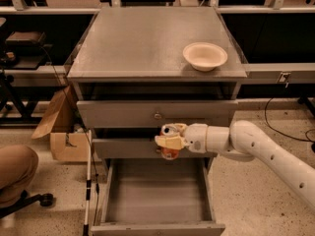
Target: Place coke can into bottom drawer
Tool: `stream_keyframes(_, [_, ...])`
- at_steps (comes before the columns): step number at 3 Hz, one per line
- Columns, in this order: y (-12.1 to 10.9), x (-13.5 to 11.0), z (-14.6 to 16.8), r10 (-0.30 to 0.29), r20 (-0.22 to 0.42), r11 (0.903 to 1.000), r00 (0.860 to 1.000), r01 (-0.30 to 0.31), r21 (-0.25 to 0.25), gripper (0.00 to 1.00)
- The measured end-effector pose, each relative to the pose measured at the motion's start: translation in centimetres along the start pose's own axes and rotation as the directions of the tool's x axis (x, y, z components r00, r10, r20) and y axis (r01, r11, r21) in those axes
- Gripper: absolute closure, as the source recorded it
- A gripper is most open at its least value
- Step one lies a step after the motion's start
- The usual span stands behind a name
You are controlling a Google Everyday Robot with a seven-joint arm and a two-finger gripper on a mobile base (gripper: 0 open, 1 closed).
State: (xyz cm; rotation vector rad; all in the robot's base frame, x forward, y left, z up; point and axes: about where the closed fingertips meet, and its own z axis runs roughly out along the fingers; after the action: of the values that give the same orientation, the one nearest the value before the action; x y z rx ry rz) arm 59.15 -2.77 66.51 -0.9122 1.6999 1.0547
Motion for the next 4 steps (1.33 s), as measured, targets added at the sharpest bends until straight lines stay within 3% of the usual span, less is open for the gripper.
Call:
stream_keyframes(1, [-1.1,4.9,-0.4,0.0,0.009,0.9999,1.0,0.0,-0.017,1.0])
stream_keyframes(2, [-2.8,16.0,1.6,0.098,0.064,0.9909,0.993,-0.092,-0.098,1.0])
stream_keyframes(3, [-2.7,24.4,3.9,0.217,0.112,0.9628,0.97,-0.194,-0.188,1.0])
stream_keyframes(4, [-1.6,31.4,7.7,0.318,0.158,0.9295,0.935,-0.275,-0.246,1.0])
